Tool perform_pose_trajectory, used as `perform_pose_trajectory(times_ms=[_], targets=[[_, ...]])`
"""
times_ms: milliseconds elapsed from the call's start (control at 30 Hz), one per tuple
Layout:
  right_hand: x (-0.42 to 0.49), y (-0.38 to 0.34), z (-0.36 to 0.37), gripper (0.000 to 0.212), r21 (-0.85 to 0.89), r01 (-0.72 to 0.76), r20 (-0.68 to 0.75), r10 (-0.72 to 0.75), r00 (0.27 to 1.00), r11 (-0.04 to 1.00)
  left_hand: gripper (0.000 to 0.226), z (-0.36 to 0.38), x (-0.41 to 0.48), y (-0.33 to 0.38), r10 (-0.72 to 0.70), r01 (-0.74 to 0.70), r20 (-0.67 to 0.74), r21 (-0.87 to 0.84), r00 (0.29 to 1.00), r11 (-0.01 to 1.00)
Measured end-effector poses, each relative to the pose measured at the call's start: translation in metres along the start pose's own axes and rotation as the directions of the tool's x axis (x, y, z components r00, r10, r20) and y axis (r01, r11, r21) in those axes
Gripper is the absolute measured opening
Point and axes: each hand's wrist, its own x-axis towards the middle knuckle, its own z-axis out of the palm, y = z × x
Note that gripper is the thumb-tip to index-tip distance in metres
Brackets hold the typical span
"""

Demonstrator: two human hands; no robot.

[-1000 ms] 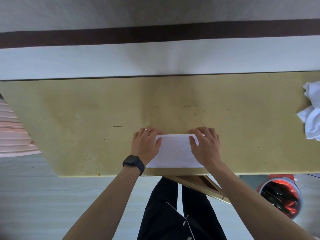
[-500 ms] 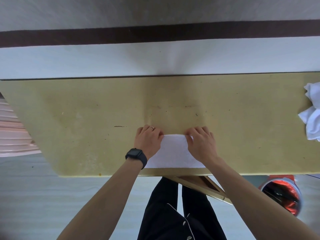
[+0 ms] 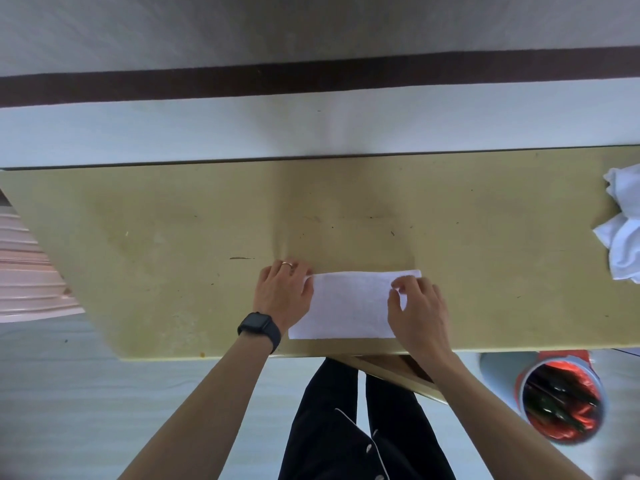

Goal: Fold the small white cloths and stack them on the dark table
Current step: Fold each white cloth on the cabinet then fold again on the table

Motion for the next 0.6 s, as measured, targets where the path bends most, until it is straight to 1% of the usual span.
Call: perform_pose_trajectory(times_ms=[67, 133, 200, 300, 400, 500, 567, 600], targets=[[-0.012, 0.003, -0.001, 0.021, -0.030, -0.072, 0.095, 0.075, 0.993, 0.997, 0.011, 0.000, -0.007, -0.006, -0.027, 0.027, -0.007, -0.001, 1.000, 1.000], [-0.016, 0.001, 0.000, 0.032, -0.102, -0.123, 0.178, 0.140, 0.974, 0.987, 0.012, 0.000, -0.013, -0.010, -0.070, 0.070, -0.004, -0.010, 0.998, 0.997], [-0.007, -0.004, 0.001, 0.037, -0.162, -0.112, 0.180, 0.141, 0.974, 0.980, 0.012, -0.001, -0.018, -0.009, -0.127, 0.128, 0.016, -0.037, 0.992, 0.991], [0.025, -0.018, 0.003, 0.044, -0.202, 0.000, 0.142, 0.029, 0.989, 0.979, 0.016, -0.001, -0.025, -0.003, -0.213, 0.220, 0.094, -0.081, 0.973, 0.972], [0.063, -0.034, 0.006, 0.057, -0.209, 0.152, 0.184, -0.114, 0.976, 0.966, 0.019, 0.002, -0.035, 0.010, -0.314, 0.342, 0.197, -0.129, 0.929, 0.931], [0.086, -0.048, 0.012, 0.065, -0.255, 0.345, 0.309, -0.261, 0.914, 0.903, 0.022, 0.007, -0.044, 0.029, -0.349, 0.415, 0.294, -0.205, 0.890, 0.886], [0.091, -0.051, 0.015, 0.068, -0.266, 0.438, 0.375, -0.326, 0.868, 0.859, 0.023, 0.010, -0.049, 0.039, -0.338, 0.417, 0.303, -0.252, 0.891, 0.873], [0.090, -0.051, 0.016, 0.069, -0.259, 0.464, 0.373, -0.356, 0.857, 0.847, 0.023, 0.011, -0.051, 0.043, -0.327, 0.402, 0.288, -0.257, 0.900, 0.879]])
